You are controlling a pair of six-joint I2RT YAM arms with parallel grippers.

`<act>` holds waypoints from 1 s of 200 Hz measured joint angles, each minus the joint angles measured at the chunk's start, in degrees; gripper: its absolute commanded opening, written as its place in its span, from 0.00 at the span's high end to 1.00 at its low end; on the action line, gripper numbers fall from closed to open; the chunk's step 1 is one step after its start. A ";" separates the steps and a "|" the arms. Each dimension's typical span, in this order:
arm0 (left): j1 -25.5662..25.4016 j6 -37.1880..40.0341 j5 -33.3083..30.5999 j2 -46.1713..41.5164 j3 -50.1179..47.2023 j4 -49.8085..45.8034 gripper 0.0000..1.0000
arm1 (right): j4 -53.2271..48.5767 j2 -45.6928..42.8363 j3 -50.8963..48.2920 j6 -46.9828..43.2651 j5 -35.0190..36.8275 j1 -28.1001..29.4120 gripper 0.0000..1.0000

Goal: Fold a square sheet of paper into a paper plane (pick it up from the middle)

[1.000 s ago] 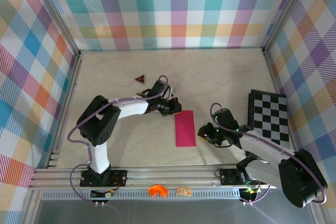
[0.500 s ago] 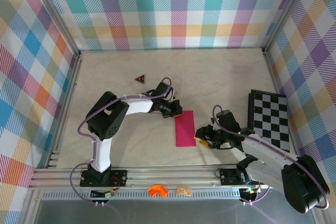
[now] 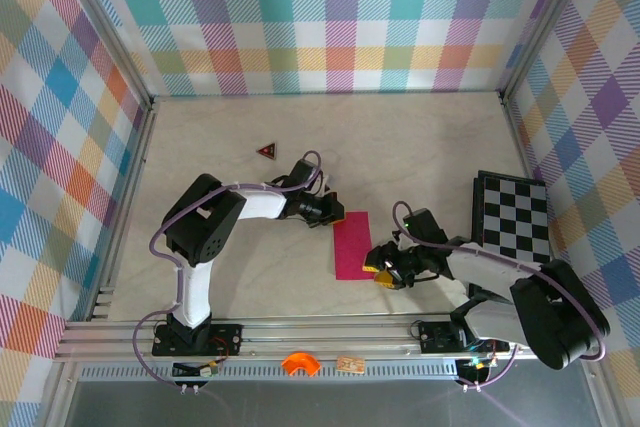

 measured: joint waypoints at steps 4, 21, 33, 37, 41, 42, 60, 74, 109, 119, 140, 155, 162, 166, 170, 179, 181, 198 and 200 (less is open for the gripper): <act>0.02 -0.02 0.13 0.00 -0.04 0.11 1.00 | 0.20 0.20 0.09 0.00 -0.09 0.00 0.48; 0.02 0.00 0.26 0.00 -0.20 0.35 1.00 | 1.38 0.87 0.44 0.04 -0.37 0.00 0.49; 0.02 0.00 0.33 0.00 -0.20 0.37 1.00 | 2.32 1.20 0.59 0.04 -0.48 0.00 0.50; 0.02 0.02 0.35 0.00 -0.20 0.37 1.00 | 2.64 1.36 0.66 0.07 -0.52 0.00 0.51; 0.02 0.02 0.37 0.00 -0.20 0.35 1.00 | 3.02 1.46 0.68 0.04 -0.59 0.00 0.51; 0.02 0.02 0.35 0.00 -0.20 0.37 1.00 | 3.17 1.53 0.70 0.04 -0.57 0.00 0.51; 0.02 0.04 0.39 0.00 -0.20 0.35 1.00 | 4.28 2.43 1.36 0.04 -0.35 0.00 0.54; 0.02 0.04 0.42 0.00 -0.17 0.33 1.00 | 5.11 3.69 2.49 -0.26 -0.04 -0.13 0.55; 0.02 0.35 0.70 0.00 0.26 -0.94 1.00 | 7.23 8.61 6.88 -2.93 0.07 -1.22 0.58; 0.02 0.48 0.81 0.00 0.52 -1.44 1.00 | 7.56 10.05 8.15 -3.67 0.04 -1.68 0.60; 0.02 0.72 0.83 0.00 0.72 -2.14 1.00 | 7.96 12.94 9.84 -5.60 -0.74 -2.93 0.66; 0.02 0.72 0.85 0.00 0.87 -2.54 1.00 | 7.69 14.84 10.64 -7.13 -1.62 -4.24 0.66; 0.02 0.72 0.85 0.00 0.90 -2.62 1.00 | 7.52 15.65 11.06 -7.85 -2.10 -4.83 0.67; 0.02 0.72 0.87 0.00 0.90 -2.62 1.00 | 7.48 15.96 11.21 -8.22 -2.34 -5.14 0.69; 0.02 0.72 0.90 0.00 0.90 -2.62 1.00 | 7.48 16.28 11.34 -8.81 -2.62 -5.46 0.70; 0.02 0.70 1.03 0.00 0.90 -2.62 1.00 | 7.45 16.70 11.61 -9.51 -3.37 -6.03 0.74; 0.02 0.70 1.05 0.00 0.90 -2.64 1.00 | 7.45 16.76 11.63 -9.73 -3.45 -6.14 0.75; 0.02 0.66 1.20 0.00 0.90 -2.62 1.00 | 7.50 17.42 12.07 -11.43 -4.87 -6.73 0.83; 0.02 0.66 1.25 0.00 0.90 -2.62 1.00 | 7.50 17.51 12.13 -11.37 -4.96 -6.80 0.84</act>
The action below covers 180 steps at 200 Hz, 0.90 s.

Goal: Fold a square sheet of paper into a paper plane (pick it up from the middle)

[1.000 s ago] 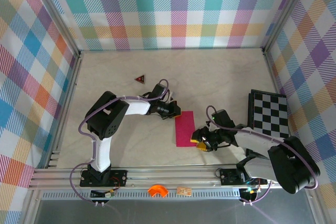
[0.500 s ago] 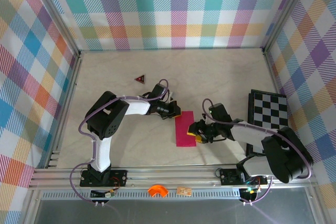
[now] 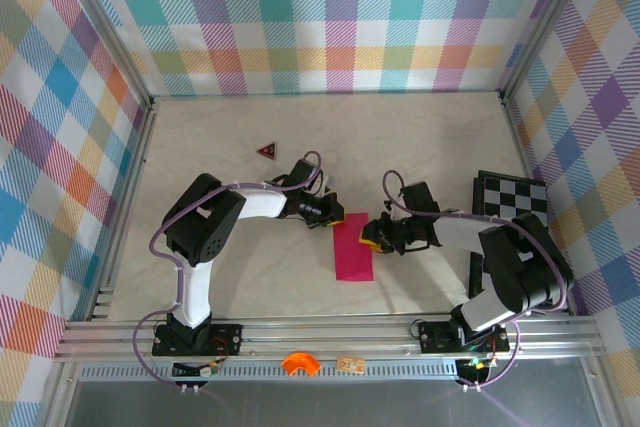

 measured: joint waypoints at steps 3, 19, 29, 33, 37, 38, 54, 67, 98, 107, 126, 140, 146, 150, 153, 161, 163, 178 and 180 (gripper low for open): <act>0.00 -0.02 0.00 0.00 0.00 -0.02 1.00 | 0.00 0.20 0.09 -0.46 -0.26 -0.09 0.85; 0.00 -0.20 0.20 0.00 0.00 -0.02 1.00 | 0.02 1.05 0.31 -1.46 -1.11 -0.20 0.91; 0.00 -0.24 0.24 -0.11 0.00 -0.07 0.98 | 0.02 1.46 0.33 -1.97 -1.42 -0.17 0.93; 0.00 -0.33 0.24 -0.22 0.00 -0.09 0.98 | 0.04 1.62 0.33 -2.08 -1.51 -0.17 0.94; 0.00 -0.42 0.24 -0.46 -0.02 -0.09 0.97 | 0.04 1.73 0.33 -2.23 -1.57 -0.17 0.94; 0.00 -0.42 0.24 -0.55 -0.04 -0.07 0.96 | 0.04 1.75 0.33 -2.23 -1.60 -0.17 0.95; 0.00 -0.79 0.17 -2.82 -0.90 0.17 0.93 | 0.11 1.77 0.33 -2.38 -1.84 -0.17 0.97; 0.00 -0.83 0.07 -6.36 -2.12 0.24 0.93 | 0.50 1.77 0.31 -2.21 -1.84 -0.17 0.98; 0.00 -0.22 -1.20 -16.65 -5.09 1.77 0.87 | 4.85 1.77 -0.26 1.11 -1.55 -0.09 0.98; 0.00 0.24 -2.32 -19.67 -6.29 2.38 0.85 | 6.69 1.77 -0.68 2.64 -0.92 0.13 0.98; 0.00 1.88 -5.11 -26.16 -9.57 2.86 0.77 | 9.53 1.79 -1.09 5.79 0.94 1.01 0.97; 0.00 3.04 -7.39 -30.38 -12.07 2.67 0.73 | 11.78 2.01 -1.09 8.26 2.56 2.10 0.97; -0.02 3.78 -8.15 -31.80 -12.87 2.36 0.73 | 12.81 2.32 -1.09 9.29 3.15 2.58 0.96; -0.04 4.07 -8.83 -32.68 -13.38 2.08 0.73 | 13.60 2.62 -1.07 10.08 3.54 2.93 0.96; -0.11 4.44 -9.20 -33.24 -13.68 1.79 0.72 | 14.03 2.95 -1.03 10.54 3.87 3.19 0.95; -0.44 5.62 -10.67 -34.71 -14.51 1.09 0.72 | 15.19 3.89 -0.85 11.89 4.57 3.91 0.94; -0.50 5.75 -10.97 -34.91 -14.67 0.98 0.71 | 15.37 4.04 -0.81 12.07 4.74 4.04 0.93; -2.40 8.83 -14.82 -37.16 -16.02 -0.44 0.66 | 17.07 5.51 -0.66 13.73 5.64 4.87 0.90; -2.75 9.29 -15.30 -37.35 -16.17 -0.59 0.65 | 17.18 5.57 -0.66 13.92 5.79 4.87 0.89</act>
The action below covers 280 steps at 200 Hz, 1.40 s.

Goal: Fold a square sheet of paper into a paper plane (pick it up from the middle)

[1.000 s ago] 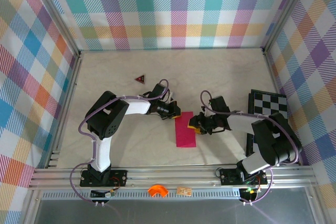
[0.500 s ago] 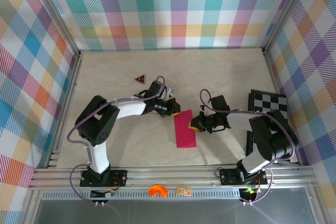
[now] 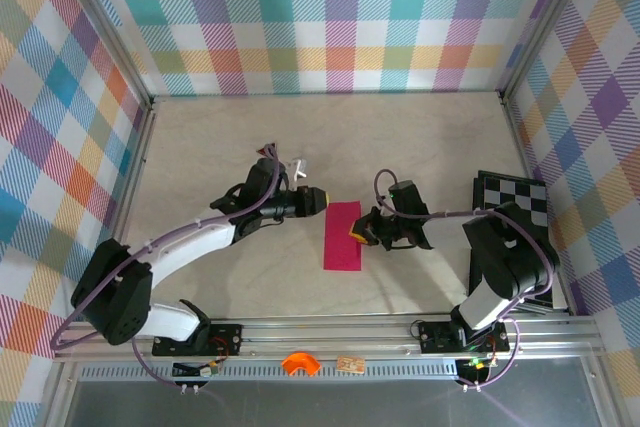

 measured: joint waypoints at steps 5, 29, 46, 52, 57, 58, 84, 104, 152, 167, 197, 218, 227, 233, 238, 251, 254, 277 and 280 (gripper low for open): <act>-1.16 0.92 -1.27 -0.63 -0.39 -0.46 0.65 | 0.09 0.13 0.00 0.15 0.20 0.02 0.88; -7.10 4.94 -5.95 -2.29 -1.38 -2.32 0.65 | -0.57 -0.17 0.02 -0.17 0.92 0.11 0.84; -10.58 7.56 -8.61 -2.36 -1.53 -3.41 0.65 | -2.16 -0.96 0.11 -1.51 0.98 -0.11 0.85; -11.85 8.41 -9.86 -2.36 -1.53 -4.04 0.64 | -2.40 -1.29 0.11 -2.21 0.81 -0.13 0.86; -12.87 9.14 -11.15 -2.36 -1.53 -4.55 0.63 | -2.47 -1.51 0.11 -2.54 0.72 -0.26 0.87; -13.05 9.33 -11.32 -2.34 -1.53 -4.68 0.63 | -2.49 -1.60 0.11 -2.69 0.63 -0.31 0.87; -19.63 12.83 -16.85 -1.16 -1.51 -6.60 0.55 | -2.89 -2.45 0.22 -4.72 -0.37 -0.85 0.92; -24.17 15.47 -20.94 1.40 -1.20 -8.44 0.48 | -3.43 -2.45 0.68 -5.84 -1.11 -0.85 0.93; -33.66 22.36 -32.89 11.43 4.81 -14.23 0.31 | -4.90 -2.45 1.40 -7.06 -1.16 -0.85 0.93; -36.04 24.41 -36.85 13.86 6.58 -15.10 0.27 | -5.22 -2.45 1.40 -7.06 -1.11 -0.87 0.94; -38.73 26.60 -44.57 17.29 8.96 -16.57 0.25 | -5.64 -2.45 1.40 -7.08 -1.07 -0.87 0.94; -39.41 27.67 -49.51 19.28 10.21 -17.79 0.24 | -5.68 -2.45 1.40 -7.06 -1.07 -0.87 0.94; -39.43 27.98 -51.10 19.89 10.47 -18.14 0.24 | -5.68 -2.45 1.40 -7.06 -1.07 -0.87 0.94; -39.43 28.22 -52.00 20.35 10.73 -18.45 0.25 | -5.68 -2.45 1.40 -7.06 -1.09 -0.87 0.93; -39.43 28.50 -52.59 20.72 11.02 -18.73 0.26 | -5.66 -2.45 1.40 -7.06 -1.09 -0.87 0.93; -39.43 29.22 -53.79 21.97 11.80 -19.10 0.30 | -5.66 -2.45 1.40 -7.04 -1.09 -0.87 0.93; -39.43 29.14 -54.05 22.29 12.00 -19.12 0.31 | -5.66 -2.45 1.40 -7.04 -1.09 -0.87 0.93; -39.43 30.05 -55.80 23.93 12.87 -19.43 0.42 | -5.64 -2.45 1.40 -7.04 -1.11 -0.87 0.91; -39.43 29.79 -55.93 23.98 12.87 -19.41 0.44 | -5.66 -2.45 1.40 -7.02 -1.11 -0.87 0.91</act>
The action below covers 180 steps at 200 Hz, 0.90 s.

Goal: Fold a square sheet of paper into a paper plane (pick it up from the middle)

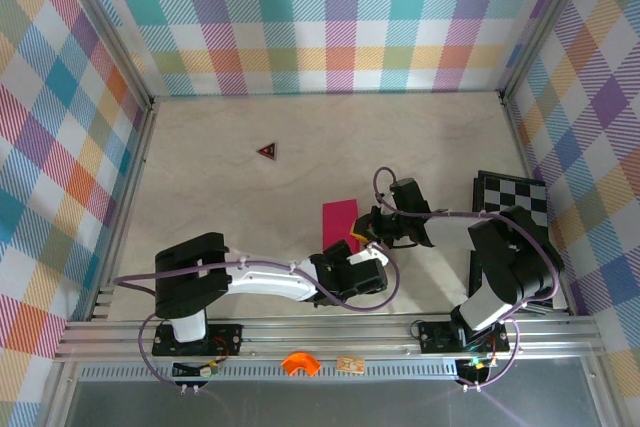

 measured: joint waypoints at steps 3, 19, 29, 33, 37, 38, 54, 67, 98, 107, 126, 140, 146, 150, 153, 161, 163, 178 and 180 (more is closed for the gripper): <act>0.00 0.44 -0.20 0.04 0.00 -0.07 0.45 | 0.02 0.00 0.00 -0.02 0.02 0.00 0.90; 0.00 0.44 -0.72 0.09 0.00 -0.39 0.56 | 0.02 0.00 0.00 0.00 0.02 0.00 0.89; 0.00 0.68 -0.98 0.09 0.00 -0.57 0.61 | 0.02 0.00 0.00 -0.02 0.00 0.00 0.88; 0.00 0.52 -1.11 0.11 0.00 -0.72 0.63 | 0.02 0.00 0.00 0.00 0.00 0.00 0.88; 0.00 0.83 -1.22 0.13 0.00 -0.85 0.65 | 0.02 0.00 0.00 0.00 0.00 0.00 0.88; 0.00 0.74 -1.29 0.15 0.00 -0.87 0.65 | 0.02 0.00 0.00 0.00 0.00 0.00 0.88; 0.00 0.44 -1.53 0.35 0.09 -1.11 0.71 | 0.02 0.00 0.00 0.00 0.02 0.00 0.87; 0.00 0.50 -1.51 0.46 0.20 -1.16 0.76 | 0.02 0.00 0.00 0.02 0.02 0.00 0.86; 0.00 0.26 -1.51 0.46 0.26 -1.20 0.89 | 0.02 0.00 0.00 0.07 0.13 0.00 0.83; 0.00 -0.24 -1.53 0.46 0.26 -1.16 0.91 | -0.04 -0.07 0.00 0.09 0.42 0.00 0.82; 0.13 -1.53 -1.16 0.44 0.26 -1.16 0.92 | -0.96 -0.90 0.00 0.02 1.42 0.00 0.76; 0.79 -2.99 0.61 0.31 0.24 -1.09 0.92 | -2.60 -2.51 -0.02 -0.04 3.28 -0.04 0.70; 1.20 -3.78 1.99 0.02 0.15 -1.05 0.92 | -3.43 -3.52 -0.04 -0.07 4.33 -0.07 0.69; 1.51 -4.15 2.99 -0.20 0.04 -1.01 0.92 | -4.24 -4.50 -0.13 -0.04 5.49 -0.20 0.69; 1.77 -4.42 3.50 -0.44 -0.07 -0.96 0.92 | -4.76 -5.20 -0.24 -0.04 5.99 -0.24 0.69; 2.95 -5.35 5.79 -1.27 -0.39 -1.01 0.91 | -6.58 -7.39 -0.59 -0.04 8.22 -0.52 0.69; 3.34 -5.55 6.64 -1.53 -0.48 -0.94 0.91 | -6.97 -8.04 -0.70 -0.04 8.94 -0.68 0.69; 6.84 -7.26 12.00 -3.54 -1.07 -0.79 0.89 | -9.66 -12.48 -2.10 -0.17 13.00 -1.46 0.69; 7.34 -7.52 12.59 -3.80 -1.14 -0.79 0.89 | -10.01 -13.09 -2.34 -0.24 13.49 -1.55 0.69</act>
